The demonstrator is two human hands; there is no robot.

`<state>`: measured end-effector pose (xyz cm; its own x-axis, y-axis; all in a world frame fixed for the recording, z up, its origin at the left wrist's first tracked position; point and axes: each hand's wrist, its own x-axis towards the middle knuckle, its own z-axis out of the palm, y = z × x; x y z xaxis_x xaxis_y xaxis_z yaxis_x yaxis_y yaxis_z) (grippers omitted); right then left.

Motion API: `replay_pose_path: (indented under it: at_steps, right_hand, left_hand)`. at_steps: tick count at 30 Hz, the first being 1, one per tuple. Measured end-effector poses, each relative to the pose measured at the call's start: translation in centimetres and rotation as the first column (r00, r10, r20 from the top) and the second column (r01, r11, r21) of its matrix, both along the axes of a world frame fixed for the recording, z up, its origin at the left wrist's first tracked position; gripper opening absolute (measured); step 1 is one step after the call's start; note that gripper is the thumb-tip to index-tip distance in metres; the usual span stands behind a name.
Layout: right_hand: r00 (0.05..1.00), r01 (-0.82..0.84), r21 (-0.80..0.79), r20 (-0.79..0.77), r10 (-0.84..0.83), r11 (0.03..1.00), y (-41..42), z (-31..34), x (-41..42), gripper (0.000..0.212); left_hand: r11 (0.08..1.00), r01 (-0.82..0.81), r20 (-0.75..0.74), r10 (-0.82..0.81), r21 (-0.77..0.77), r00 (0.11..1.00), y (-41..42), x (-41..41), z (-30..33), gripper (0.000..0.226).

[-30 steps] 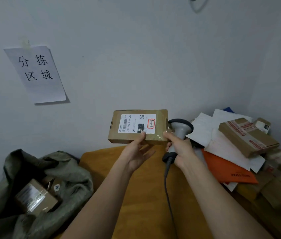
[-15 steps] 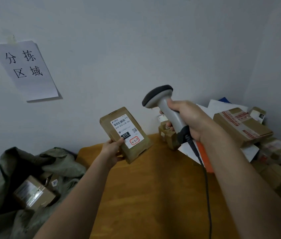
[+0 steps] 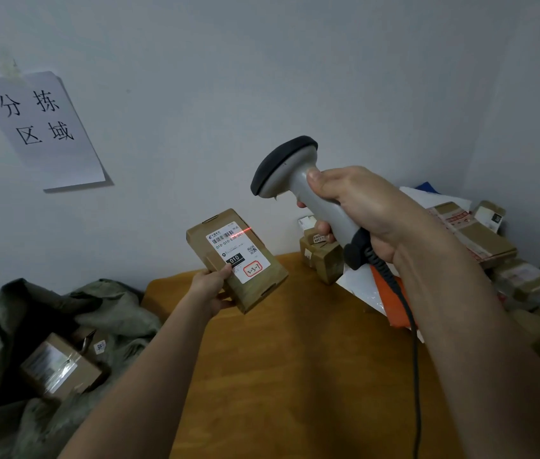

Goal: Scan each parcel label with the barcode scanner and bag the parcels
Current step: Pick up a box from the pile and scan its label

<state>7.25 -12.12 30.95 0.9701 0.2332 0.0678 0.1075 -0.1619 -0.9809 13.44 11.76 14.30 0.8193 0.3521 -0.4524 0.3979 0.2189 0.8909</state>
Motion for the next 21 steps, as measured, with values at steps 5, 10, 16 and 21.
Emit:
replay_pose_path:
  at_steps: [5, 10, 16, 21]
  right_hand:
    - [1.000, 0.000, 0.014, 0.005, 0.000, 1.000, -0.8, 0.2, -0.2, 0.036]
    - [1.000, -0.007, 0.029, -0.001, 0.007, 1.000, -1.6, 0.4, -0.6, 0.035]
    - [1.000, -0.012, 0.032, -0.004, 0.012, 0.999, -2.1, 0.4, -1.0, 0.035]
    - [1.000, -0.017, 0.035, -0.018, 0.018, 0.999, -2.4, 0.5, -1.3, 0.036]
  left_hand:
    - [1.000, -0.001, -0.026, 0.002, 0.006, 1.000, -0.3, 0.3, -0.5, 0.033]
    - [1.000, -0.008, -0.042, 0.008, 0.014, 0.999, -0.6, 0.2, -0.8, 0.035]
    - [1.000, -0.010, -0.059, 0.011, 0.023, 0.998, -0.8, -0.1, -1.1, 0.034]
    - [0.999, -0.008, -0.072, 0.011, 0.038, 0.997, -0.9, -0.3, -1.4, 0.036]
